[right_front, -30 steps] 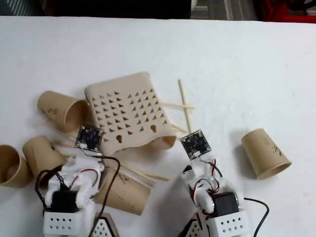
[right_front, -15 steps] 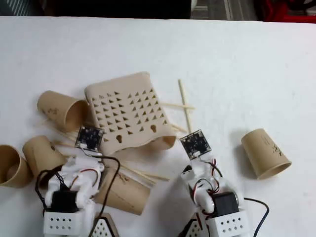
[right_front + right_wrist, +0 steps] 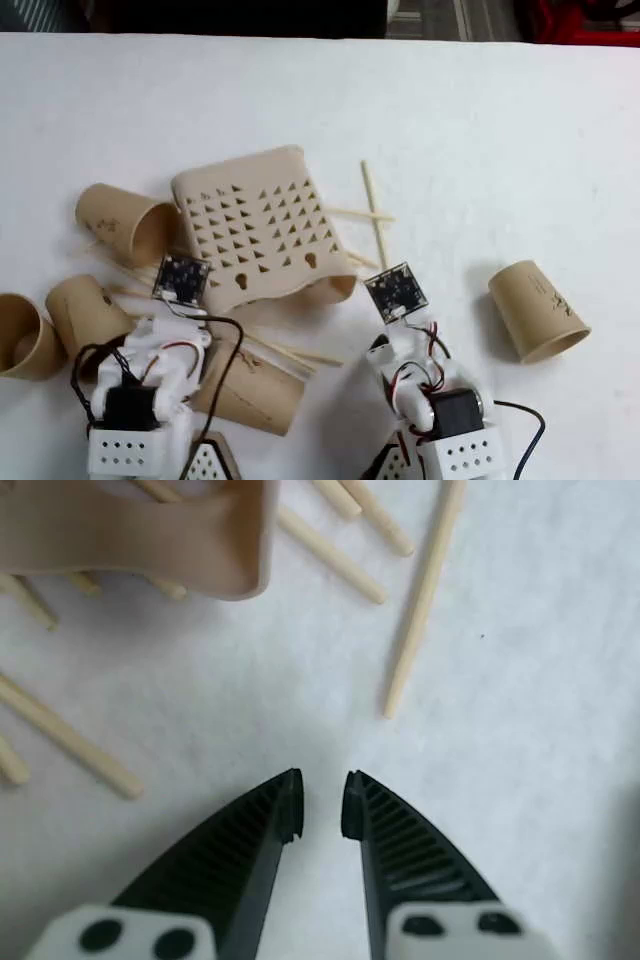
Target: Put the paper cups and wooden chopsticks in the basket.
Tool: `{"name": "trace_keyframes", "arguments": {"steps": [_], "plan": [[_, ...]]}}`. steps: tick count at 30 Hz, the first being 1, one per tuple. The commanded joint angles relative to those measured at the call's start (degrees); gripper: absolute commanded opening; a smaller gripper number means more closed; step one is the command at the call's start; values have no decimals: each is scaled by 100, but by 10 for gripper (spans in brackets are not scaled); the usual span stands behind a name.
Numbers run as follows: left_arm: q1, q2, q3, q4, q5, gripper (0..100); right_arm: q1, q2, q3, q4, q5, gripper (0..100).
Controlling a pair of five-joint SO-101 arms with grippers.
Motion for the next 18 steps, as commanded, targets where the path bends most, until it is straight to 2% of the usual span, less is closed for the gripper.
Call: {"name": "trace_keyframes", "arguments": {"steps": [1,18], "plan": [[-4,-48,-18,26,0,24,-4,-66,53,48,9,80],[4,-48,-18,-18,-18,24,-163,-75,53,48,35,80]]}}
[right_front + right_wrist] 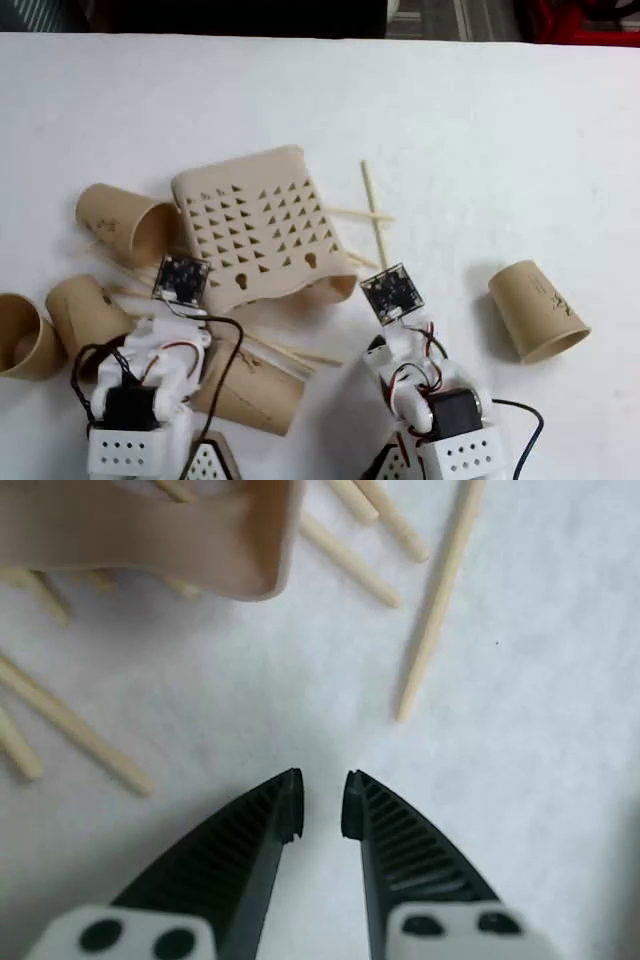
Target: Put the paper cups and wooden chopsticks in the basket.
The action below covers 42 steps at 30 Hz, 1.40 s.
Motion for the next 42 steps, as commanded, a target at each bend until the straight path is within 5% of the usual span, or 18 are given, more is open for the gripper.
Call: {"name": "trace_keyframes", "arguments": {"steps": [1,12,15,19,30,42], "plan": [[-4,-48,-18,-18,-26,24,75,-75,35,48,35,80],[-4,-48,-18,-26,-44,24,1077,-84,-1495,136,44,84],[-4,-48,-18,-26,-44,24,927,-75,-1960,145,281,84],[-4,-48,-18,-9,-44,24,567,-57,-2382,154,1916,84],[-4,-48,-18,9,-44,24,-576,1121,-2980,347,1459,227],[-4,-48,-18,18,-44,24,-1218,3292,-3007,-1622,1407,226]]}}
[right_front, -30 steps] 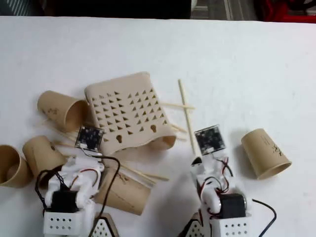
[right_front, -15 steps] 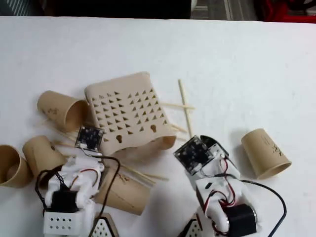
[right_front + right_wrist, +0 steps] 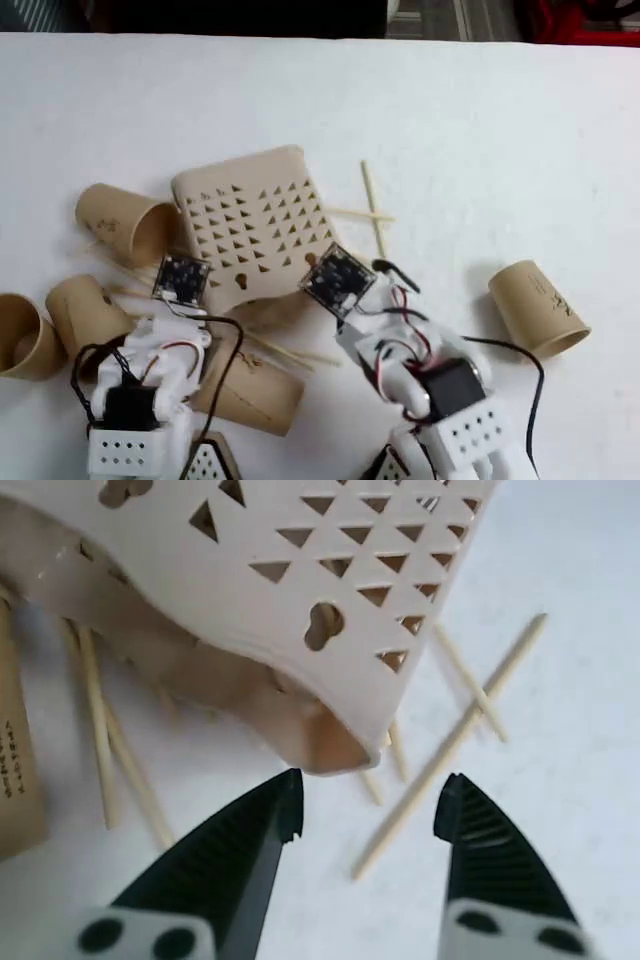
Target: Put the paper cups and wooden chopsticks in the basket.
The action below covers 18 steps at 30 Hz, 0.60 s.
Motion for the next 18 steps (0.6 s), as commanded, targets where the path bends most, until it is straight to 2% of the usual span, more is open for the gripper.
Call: {"name": "trace_keyframes", "arguments": {"steps": [1,13,15,18], "plan": [[-4,-48,-18,18,-44,24,-57,479,-211,-593,-53,226],[-4,-48,-18,18,-44,24,-31,1596,343,-2501,-70,216],[-4,-48,-18,18,-44,24,-31,1604,343,-2712,-264,156],[-4,-48,-18,18,-44,24,-48,1481,334,-3011,-237,17]]}}
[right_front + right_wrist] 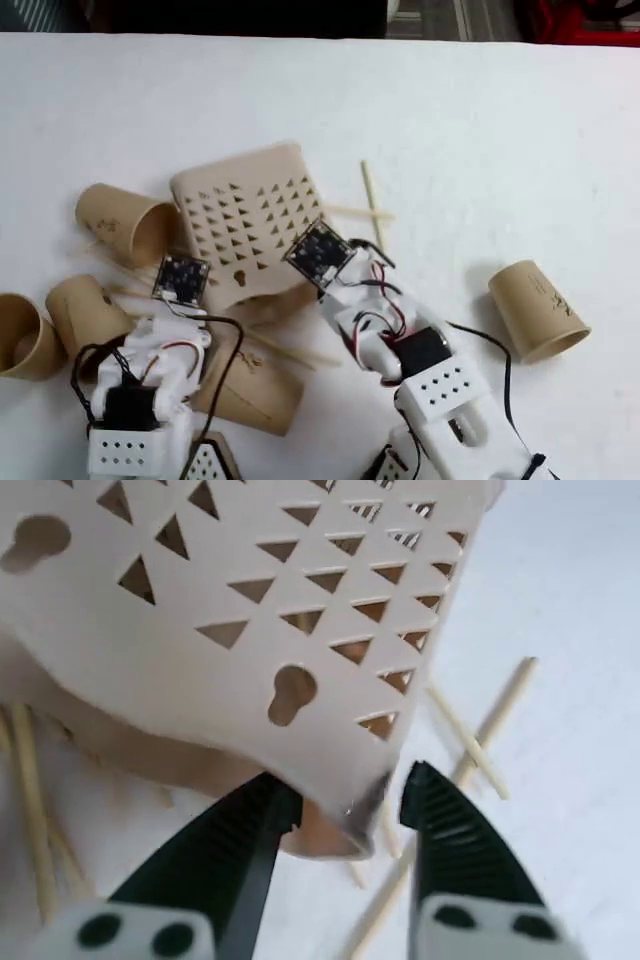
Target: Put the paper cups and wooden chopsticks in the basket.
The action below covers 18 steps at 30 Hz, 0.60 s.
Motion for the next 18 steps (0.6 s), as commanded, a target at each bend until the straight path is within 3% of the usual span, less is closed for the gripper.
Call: {"name": "trace_keyframes", "arguments": {"steps": [1,6,11,18], "plan": [[-4,-48,-18,18,-44,24,13,-163,-70,-400,-44,17],[-4,-48,-18,18,-44,24,180,-435,-510,-40,-62,21],[-4,-48,-18,18,-44,24,611,-338,-1591,567,-677,19],[-4,-48,-18,18,-44,24,664,822,-2778,655,-738,19]]}}
